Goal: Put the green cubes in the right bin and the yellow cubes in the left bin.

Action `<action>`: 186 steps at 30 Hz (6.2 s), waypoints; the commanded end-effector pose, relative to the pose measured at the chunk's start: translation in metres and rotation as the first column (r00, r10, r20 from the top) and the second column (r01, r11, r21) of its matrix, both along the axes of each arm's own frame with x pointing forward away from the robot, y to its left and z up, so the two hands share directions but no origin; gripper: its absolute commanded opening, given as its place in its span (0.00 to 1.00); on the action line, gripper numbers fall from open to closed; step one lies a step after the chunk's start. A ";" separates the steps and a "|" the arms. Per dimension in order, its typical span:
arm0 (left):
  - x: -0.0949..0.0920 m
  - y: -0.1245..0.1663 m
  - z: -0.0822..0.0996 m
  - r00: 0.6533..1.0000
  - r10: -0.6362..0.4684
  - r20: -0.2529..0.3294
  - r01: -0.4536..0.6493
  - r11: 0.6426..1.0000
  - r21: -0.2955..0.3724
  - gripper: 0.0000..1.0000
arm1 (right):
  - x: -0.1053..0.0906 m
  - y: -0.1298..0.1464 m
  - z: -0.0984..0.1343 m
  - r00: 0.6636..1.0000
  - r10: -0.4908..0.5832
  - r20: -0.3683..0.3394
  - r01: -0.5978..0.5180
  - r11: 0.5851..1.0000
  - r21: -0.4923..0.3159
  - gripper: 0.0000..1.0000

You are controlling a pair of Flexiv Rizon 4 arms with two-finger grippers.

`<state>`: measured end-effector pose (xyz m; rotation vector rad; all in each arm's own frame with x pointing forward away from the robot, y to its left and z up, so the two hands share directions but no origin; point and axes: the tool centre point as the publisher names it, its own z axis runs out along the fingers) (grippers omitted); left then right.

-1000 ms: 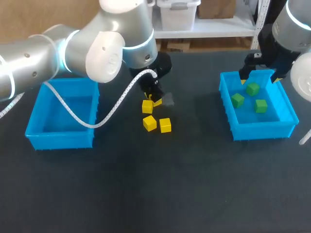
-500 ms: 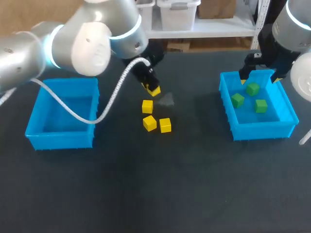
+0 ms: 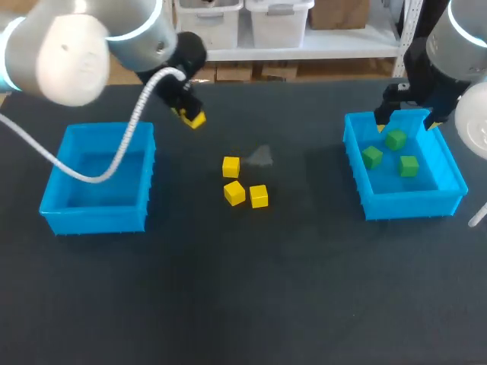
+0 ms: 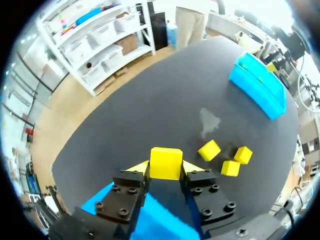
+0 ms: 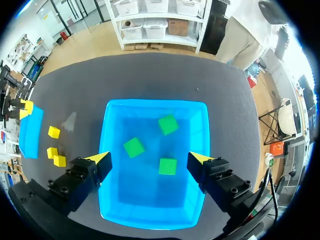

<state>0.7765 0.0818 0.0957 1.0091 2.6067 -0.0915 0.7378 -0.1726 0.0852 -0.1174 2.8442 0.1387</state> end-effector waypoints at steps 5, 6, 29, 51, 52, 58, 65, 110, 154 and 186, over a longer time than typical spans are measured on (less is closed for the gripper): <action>-0.032 0.063 0.019 0.995 0.076 0.067 -0.074 0.997 -0.038 0.00 | -0.002 0.000 0.000 1.000 -0.001 0.004 0.001 1.000 0.000 1.00; -0.034 0.068 0.020 0.994 0.083 0.069 -0.081 0.996 -0.034 0.00 | -0.002 0.000 0.000 1.000 -0.001 0.004 0.001 1.000 0.000 1.00; -0.090 0.141 -0.008 0.976 0.216 0.004 -0.216 0.976 -0.002 0.00 | -0.002 0.000 0.000 1.000 -0.001 0.004 0.001 1.000 0.000 1.00; -0.078 0.108 0.000 0.988 0.151 0.002 -0.151 0.987 -0.048 1.00 | -0.002 0.000 0.000 1.000 -0.001 0.004 0.001 1.000 0.000 1.00; -0.076 0.102 0.003 0.990 0.138 0.006 -0.137 0.989 -0.052 1.00 | -0.002 0.000 0.000 1.000 -0.001 0.004 0.001 1.000 0.000 1.00; -0.064 0.063 0.011 0.999 0.031 0.016 -0.030 0.998 -0.059 1.00 | -0.002 0.000 0.000 1.000 -0.001 0.004 0.001 1.000 0.000 1.00; -0.053 0.021 0.004 0.995 -0.097 -0.001 0.096 0.994 -0.049 1.00 | -0.002 0.000 0.000 1.000 -0.001 0.004 0.001 1.000 0.000 1.00; -0.039 -0.077 -0.077 0.927 -0.346 -0.144 0.354 0.935 0.027 1.00 | -0.002 0.000 0.000 1.000 -0.001 0.004 0.001 1.000 0.000 1.00; -0.032 -0.067 -0.088 0.946 -0.282 -0.157 0.292 0.955 0.046 0.00 | -0.002 0.000 0.000 1.000 -0.001 0.004 0.001 1.000 0.000 1.00; -0.048 0.096 0.015 0.998 0.063 0.024 -0.063 0.998 0.009 0.00 | -0.002 0.000 0.000 1.000 -0.001 0.004 0.001 1.000 0.000 1.00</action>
